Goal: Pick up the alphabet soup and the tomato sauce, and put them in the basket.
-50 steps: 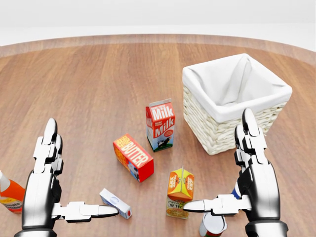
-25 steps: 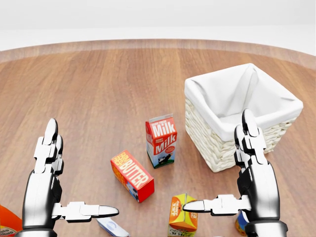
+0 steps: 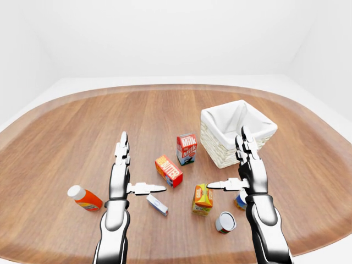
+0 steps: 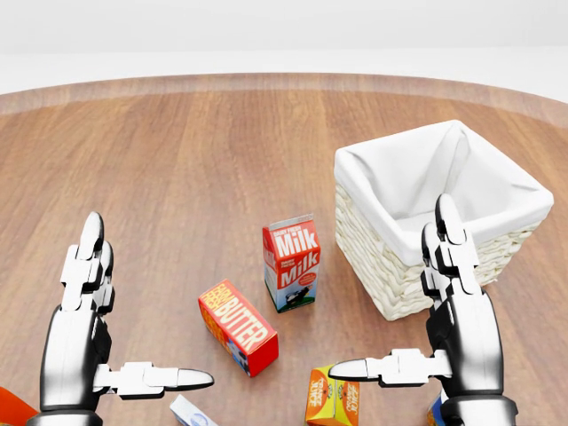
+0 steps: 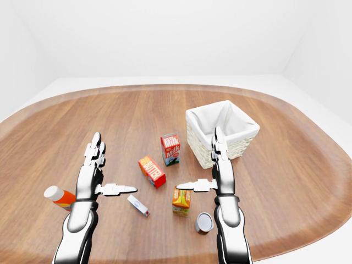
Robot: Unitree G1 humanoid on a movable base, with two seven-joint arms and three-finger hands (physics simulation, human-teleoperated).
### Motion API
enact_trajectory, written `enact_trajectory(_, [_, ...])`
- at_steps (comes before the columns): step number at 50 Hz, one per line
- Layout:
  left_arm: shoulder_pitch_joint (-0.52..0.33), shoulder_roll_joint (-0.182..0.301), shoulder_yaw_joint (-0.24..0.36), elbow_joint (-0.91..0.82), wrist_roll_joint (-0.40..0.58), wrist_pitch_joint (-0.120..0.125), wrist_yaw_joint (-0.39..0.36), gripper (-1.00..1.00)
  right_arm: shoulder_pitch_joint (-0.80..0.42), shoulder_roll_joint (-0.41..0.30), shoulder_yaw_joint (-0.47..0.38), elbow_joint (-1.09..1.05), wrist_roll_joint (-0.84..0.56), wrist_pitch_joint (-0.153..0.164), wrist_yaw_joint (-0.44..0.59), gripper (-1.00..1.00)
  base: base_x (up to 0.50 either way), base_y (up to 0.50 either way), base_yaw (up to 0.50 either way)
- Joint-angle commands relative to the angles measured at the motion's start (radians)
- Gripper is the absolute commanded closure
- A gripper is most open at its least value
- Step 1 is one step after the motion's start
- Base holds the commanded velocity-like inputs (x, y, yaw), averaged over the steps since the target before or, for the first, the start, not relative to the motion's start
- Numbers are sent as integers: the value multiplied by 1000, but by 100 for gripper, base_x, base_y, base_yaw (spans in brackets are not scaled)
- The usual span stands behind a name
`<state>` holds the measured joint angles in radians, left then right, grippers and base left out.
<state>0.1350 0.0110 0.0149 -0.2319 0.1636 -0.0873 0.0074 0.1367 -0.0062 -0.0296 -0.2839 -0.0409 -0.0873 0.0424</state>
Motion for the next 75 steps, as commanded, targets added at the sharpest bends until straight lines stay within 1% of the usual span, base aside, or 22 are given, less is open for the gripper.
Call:
enact_trajectory(1, [-2,0,1,0,-1,0,0,-100,2,0,2,-6,4,0,3,-100,0,0,0])
enact_trajectory(28, [-4,0,3,2,-6,0,1,-100,-3,0,3,4,3,0,4,-100,0,0,0])
enact_trajectory(37, [-10,-1,8,-14,-20,0,-1,-100,-5,-8,-24,-24,16,0,20,-100,0,0,0])
enact_trajectory(42, [-11,0,9,-19,-23,0,-3,-100,2,-6,-25,-39,8,0,25,-100,0,0,0])
enact_trajectory(44, [-9,0,9,-22,-23,0,-3,-100,5,-8,-26,-35,-17,0,22,-100,0,0,0])
enact_trajectory(48, [-6,0,8,-26,-21,0,-4,-100,9,-17,-33,-26,-116,0,3,-100,0,0,0])
enact_trajectory(52, [-5,-1,8,-25,-20,0,-4,-100,15,-28,-33,8,-235,0,-8,-100,0,0,0])
enact_trajectory(54, [-4,-1,7,-22,-18,0,-4,-100,17,-33,-43,28,-328,0,-50,-100,0,0,0])
enact_trajectory(55, [-4,0,7,-19,-17,0,-3,-100,19,-33,-46,29,-345,0,-55,-100,0,0,0])
enact_trajectory(60, [-1,-1,4,-23,-13,0,-2,-100,33,-33,-52,11,-370,0,-35,-100,0,0,0])
enact_trajectory(67, [-3,0,4,-18,-11,0,-1,-100,50,-40,-63,-13,-457,0,-25,-100,0,0,0])
enact_trajectory(75, [0,0,4,-20,-10,0,-2,-100,70,-38,-71,-42,-502,0,4,-100,0,0,0])
